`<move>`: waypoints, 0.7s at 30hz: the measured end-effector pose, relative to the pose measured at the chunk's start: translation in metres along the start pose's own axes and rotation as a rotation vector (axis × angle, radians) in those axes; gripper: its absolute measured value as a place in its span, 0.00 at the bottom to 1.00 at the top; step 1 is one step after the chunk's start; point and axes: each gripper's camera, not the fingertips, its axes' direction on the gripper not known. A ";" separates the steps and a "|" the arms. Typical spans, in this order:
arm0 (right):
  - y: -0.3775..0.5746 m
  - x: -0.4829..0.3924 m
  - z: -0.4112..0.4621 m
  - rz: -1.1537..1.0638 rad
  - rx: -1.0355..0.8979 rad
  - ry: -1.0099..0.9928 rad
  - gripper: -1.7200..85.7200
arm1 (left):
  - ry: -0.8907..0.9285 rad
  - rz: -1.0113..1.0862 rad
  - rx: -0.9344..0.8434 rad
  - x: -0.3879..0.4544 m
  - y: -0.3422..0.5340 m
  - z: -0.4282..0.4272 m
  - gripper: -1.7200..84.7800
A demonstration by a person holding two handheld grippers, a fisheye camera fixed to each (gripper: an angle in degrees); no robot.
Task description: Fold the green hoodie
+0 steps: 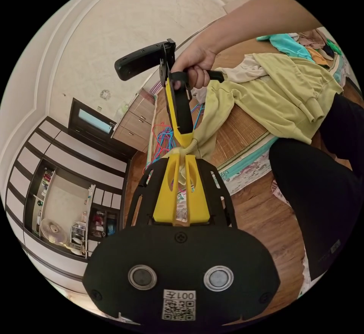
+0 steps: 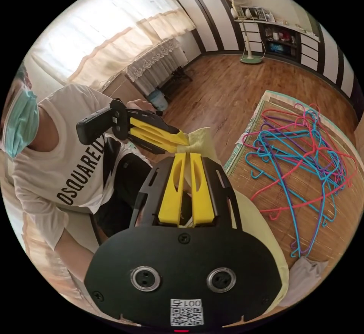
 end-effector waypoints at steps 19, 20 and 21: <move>0.035 -0.100 -0.015 -0.014 -0.017 0.574 0.02 | 0.134 -0.339 -0.039 -0.062 0.048 0.044 0.09; 0.038 -0.104 -0.015 -0.023 -0.019 0.583 0.02 | 0.223 -0.385 -0.020 -0.073 0.052 0.051 0.11; 0.041 -0.107 -0.015 -0.031 -0.024 0.589 0.02 | 0.286 -0.413 -0.004 -0.082 0.055 0.059 0.12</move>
